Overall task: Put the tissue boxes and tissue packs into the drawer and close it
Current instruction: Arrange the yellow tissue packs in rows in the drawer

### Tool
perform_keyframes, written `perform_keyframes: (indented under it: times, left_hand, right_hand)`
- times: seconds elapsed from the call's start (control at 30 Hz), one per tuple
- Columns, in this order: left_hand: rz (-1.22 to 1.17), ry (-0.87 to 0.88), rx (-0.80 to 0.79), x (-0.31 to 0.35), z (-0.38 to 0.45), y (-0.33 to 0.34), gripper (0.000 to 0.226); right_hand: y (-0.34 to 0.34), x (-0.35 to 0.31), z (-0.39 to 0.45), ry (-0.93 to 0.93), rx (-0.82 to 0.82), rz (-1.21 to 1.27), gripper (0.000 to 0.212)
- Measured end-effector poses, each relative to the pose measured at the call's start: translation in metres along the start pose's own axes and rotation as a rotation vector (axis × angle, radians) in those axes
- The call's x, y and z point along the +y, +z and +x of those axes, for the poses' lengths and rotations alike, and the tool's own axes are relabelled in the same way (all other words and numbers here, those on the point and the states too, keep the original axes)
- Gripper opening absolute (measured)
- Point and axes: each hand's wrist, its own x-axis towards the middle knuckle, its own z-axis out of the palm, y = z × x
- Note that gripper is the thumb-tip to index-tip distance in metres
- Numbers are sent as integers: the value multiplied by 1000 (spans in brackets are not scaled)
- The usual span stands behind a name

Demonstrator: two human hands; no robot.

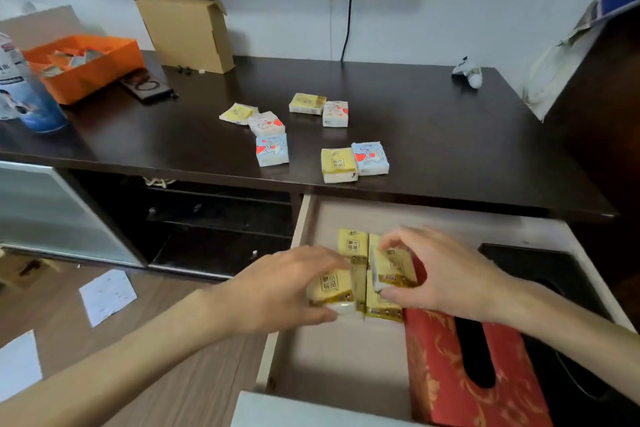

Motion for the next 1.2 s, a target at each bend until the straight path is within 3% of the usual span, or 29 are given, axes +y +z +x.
perform_keyframes:
  times: [0.13,0.2,0.27,0.4,0.57,0.9,1.03,1.2]
  left_hand:
    - [-4,78,-29,1,-18,36,56]
    - [-17,179,-196,41,-37,78,53]
    - [-2,227,-227,39,-41,92,50]
    - [67,302,-211,38,-29,90,51]
    - [148,359,-169,46,-24,100,58]
    - [129,290,-108,35,-19,82,68]
    - [216,234,-179,34,-1,89,97]
    - [345,219,-237,39,11,102,93]
  right_hand:
    - [30,-9,-31,-102,-60,-67,49]
    - [57,-20,-98,-19,-221,-105,44]
    - [69,-20,-106,-71,-240,-145,45]
    - [66,-28,-99,-49,-311,-272,63]
    - [66,-28,-100,-67,-334,-303,64]
    - [54,-16,-94,-49,-218,-252,70]
    - [63,-21,-77,-11,-357,-459,107]
    - [77,-34,-53,30,-520,-704,106]
